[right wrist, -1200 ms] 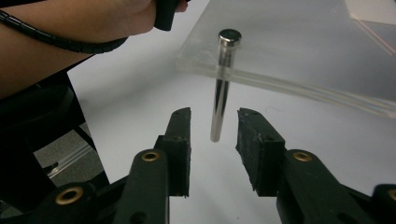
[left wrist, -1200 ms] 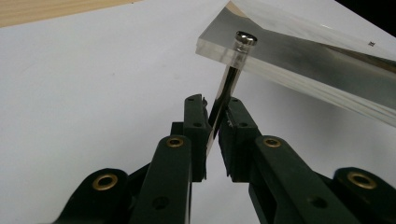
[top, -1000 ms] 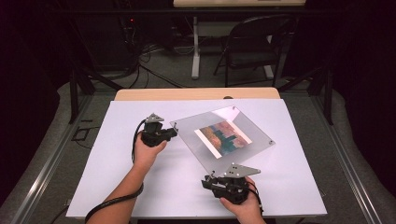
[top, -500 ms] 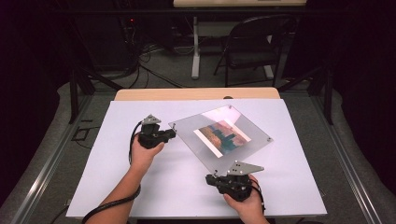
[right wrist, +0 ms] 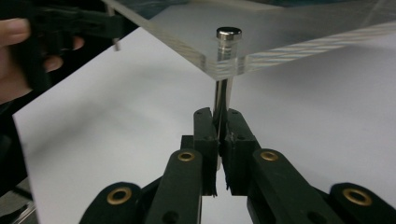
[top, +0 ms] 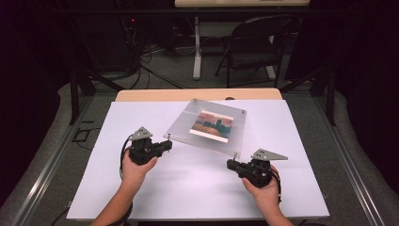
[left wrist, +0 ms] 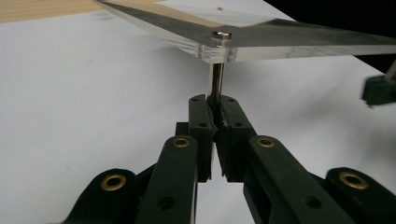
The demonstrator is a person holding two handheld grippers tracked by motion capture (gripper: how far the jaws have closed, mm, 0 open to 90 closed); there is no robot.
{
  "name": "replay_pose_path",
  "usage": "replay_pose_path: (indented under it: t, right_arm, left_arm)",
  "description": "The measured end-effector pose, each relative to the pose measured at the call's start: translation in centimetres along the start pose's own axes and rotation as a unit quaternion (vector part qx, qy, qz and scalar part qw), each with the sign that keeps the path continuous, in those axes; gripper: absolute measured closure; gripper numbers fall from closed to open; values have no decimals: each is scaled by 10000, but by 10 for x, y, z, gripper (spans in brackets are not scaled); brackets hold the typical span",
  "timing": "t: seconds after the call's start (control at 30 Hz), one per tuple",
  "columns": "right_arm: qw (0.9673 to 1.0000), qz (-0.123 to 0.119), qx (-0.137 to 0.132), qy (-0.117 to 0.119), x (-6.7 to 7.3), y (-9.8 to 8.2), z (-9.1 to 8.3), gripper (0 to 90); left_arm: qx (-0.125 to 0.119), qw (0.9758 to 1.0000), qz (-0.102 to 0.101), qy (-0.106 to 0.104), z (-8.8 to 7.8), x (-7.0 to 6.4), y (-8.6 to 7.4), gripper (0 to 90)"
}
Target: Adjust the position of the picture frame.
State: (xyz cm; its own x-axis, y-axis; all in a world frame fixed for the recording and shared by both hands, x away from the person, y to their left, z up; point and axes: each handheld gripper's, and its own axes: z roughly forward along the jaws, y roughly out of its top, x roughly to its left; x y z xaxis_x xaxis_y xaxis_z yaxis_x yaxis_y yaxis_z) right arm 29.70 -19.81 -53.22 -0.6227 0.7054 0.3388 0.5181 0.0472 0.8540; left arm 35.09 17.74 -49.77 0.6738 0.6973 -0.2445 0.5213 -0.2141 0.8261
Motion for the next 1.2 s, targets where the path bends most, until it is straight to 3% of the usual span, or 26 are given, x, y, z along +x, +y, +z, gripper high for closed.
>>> replay_pose_path:
  t: [0.17, 0.4, 0.77, 0.93, 1.2]
  right_arm:
    - [9994, 73, 7, -335, -17, 1, 2, 857]
    - [9988, 0, 147, -474, -26, 4, 11, 857]
    - [9985, -117, 292, -458, -26, 1, 25, 852]
    - [9984, -158, 277, -467, -26, 7, 31, 852]
    - [9983, -153, 208, -520, -32, 12, 35, 852]
  left_arm:
    - [2, 9999, 7, -121, -2, -12, -9, 854]
    - [51, 9998, -57, -176, -3, -16, -22, 854]
    - [188, 9994, -280, -58, 6, -4, -36, 850]
    - [104, 9988, -468, 39, 9, 4, -33, 850]
    - [78, 9988, -484, 54, 14, 8, -27, 850]
